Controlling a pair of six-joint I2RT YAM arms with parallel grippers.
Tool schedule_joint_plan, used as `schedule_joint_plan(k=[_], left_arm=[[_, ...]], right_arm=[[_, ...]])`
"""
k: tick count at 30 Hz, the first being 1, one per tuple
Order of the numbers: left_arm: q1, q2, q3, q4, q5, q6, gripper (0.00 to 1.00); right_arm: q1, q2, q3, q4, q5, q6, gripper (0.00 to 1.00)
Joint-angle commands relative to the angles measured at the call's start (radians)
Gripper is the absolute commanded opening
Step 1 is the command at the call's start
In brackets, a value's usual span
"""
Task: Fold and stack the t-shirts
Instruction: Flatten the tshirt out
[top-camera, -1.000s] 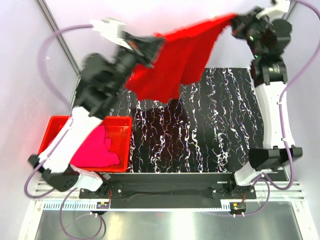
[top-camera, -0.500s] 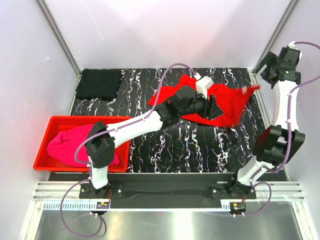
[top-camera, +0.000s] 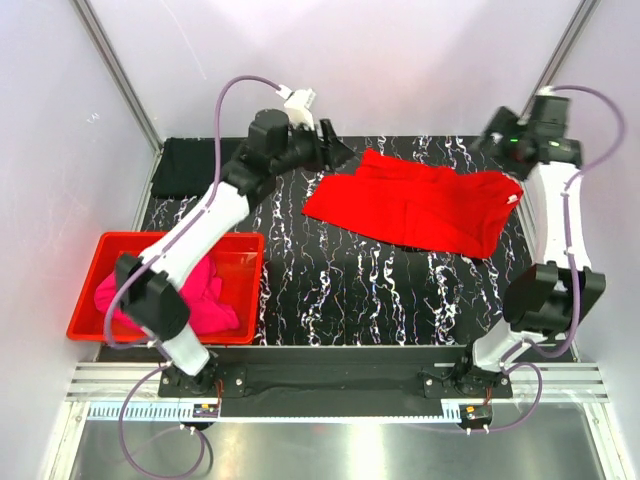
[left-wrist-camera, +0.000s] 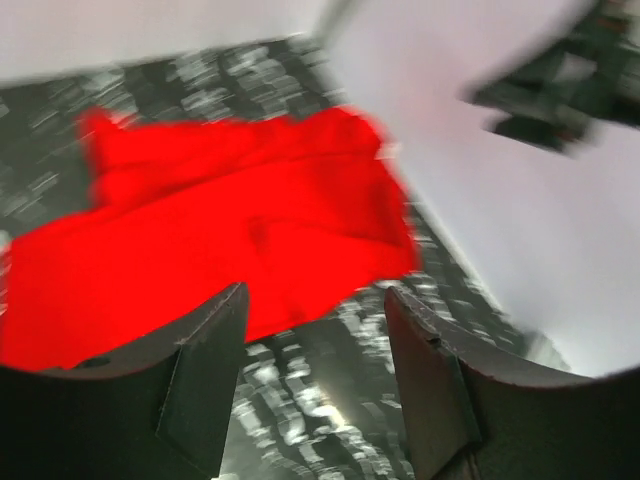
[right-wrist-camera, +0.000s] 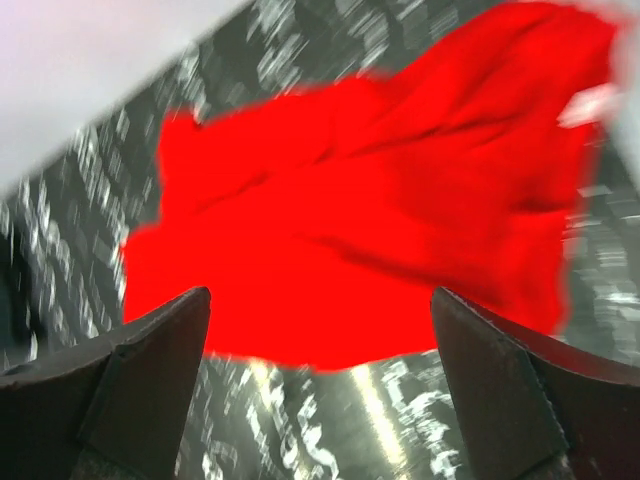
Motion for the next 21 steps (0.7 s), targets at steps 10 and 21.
schedule_joint_plan(k=[10, 21], left_arm=[[0.091, 0.398, 0.162, -0.403, -0.363, -0.074, 0.62], [0.154, 0.467, 0.11, -0.402, -0.524, -0.178, 0.58]], right_arm=[[0.286, 0.02, -0.307, 0.119, -0.049, 0.035, 0.65], [0.344, -0.039, -0.46, 0.16, -0.012, -0.002, 0.55]])
